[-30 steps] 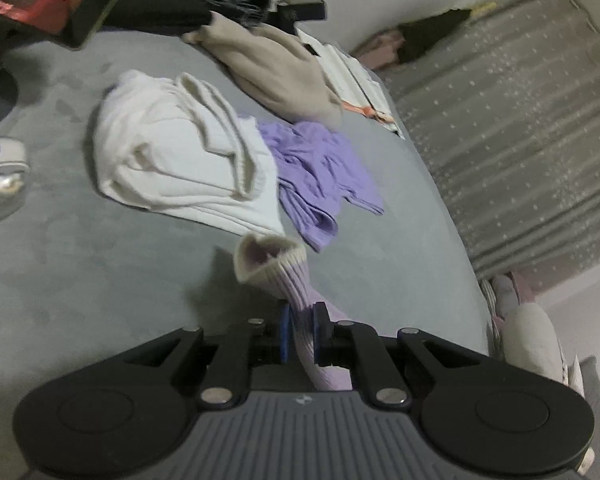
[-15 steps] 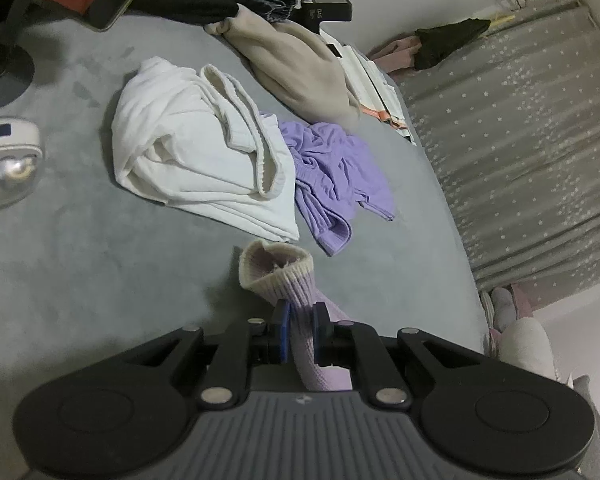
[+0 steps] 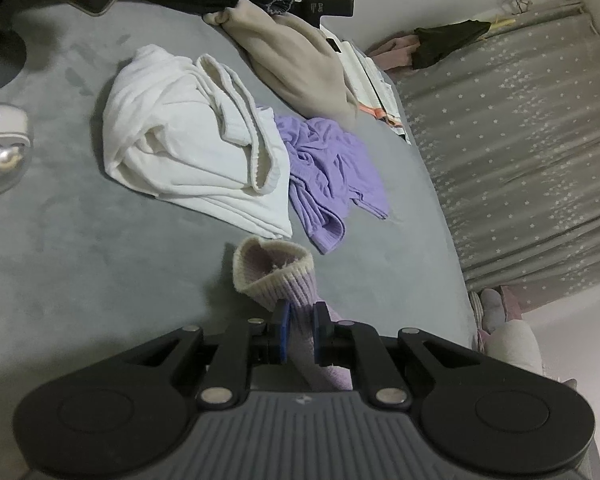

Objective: Fold clothes

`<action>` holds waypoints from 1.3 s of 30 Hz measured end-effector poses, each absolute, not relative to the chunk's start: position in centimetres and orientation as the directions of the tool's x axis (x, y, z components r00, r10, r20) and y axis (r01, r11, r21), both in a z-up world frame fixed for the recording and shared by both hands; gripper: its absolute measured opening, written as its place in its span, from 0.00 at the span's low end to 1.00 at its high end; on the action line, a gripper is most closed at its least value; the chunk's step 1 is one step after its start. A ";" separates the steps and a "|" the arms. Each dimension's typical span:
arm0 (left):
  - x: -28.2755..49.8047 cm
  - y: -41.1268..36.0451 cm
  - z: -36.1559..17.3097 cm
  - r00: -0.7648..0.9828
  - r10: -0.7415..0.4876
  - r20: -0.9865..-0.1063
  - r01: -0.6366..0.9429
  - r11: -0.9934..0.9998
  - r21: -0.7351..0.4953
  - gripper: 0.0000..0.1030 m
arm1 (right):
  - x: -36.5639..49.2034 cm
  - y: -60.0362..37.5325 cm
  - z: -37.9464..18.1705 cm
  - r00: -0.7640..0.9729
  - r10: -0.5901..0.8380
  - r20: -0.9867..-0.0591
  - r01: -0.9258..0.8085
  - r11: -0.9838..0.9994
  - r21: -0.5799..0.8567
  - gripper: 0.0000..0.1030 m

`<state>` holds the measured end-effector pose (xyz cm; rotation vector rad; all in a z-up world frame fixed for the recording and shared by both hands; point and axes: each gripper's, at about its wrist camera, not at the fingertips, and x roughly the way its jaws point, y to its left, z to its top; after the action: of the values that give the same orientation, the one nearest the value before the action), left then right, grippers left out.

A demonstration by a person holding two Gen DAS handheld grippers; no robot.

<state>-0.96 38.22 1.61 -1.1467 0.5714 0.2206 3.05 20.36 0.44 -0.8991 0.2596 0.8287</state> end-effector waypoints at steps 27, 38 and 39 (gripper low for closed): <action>-1.0 37.9 1.8 0.829 -0.121 -0.546 -0.462 0.403 -0.790 0.10 | 2.5 23.6 -3.3 0.783 0.505 -0.362 -0.540 0.265 -0.799 0.41; -2.6 38.8 3.4 0.866 -0.111 -0.488 -0.419 0.373 -0.828 0.10 | 3.1 22.7 0.3 0.734 0.537 -0.417 -0.656 0.398 -0.642 0.06; -2.9 38.9 3.9 0.877 -0.108 -0.469 -0.400 0.376 -0.836 0.10 | 2.9 22.5 0.8 0.733 0.541 -0.413 -0.658 0.408 -0.633 0.05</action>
<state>-2.86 38.89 3.92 -1.1834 0.4953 0.1971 2.87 22.53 0.78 -0.8661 0.1515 0.7589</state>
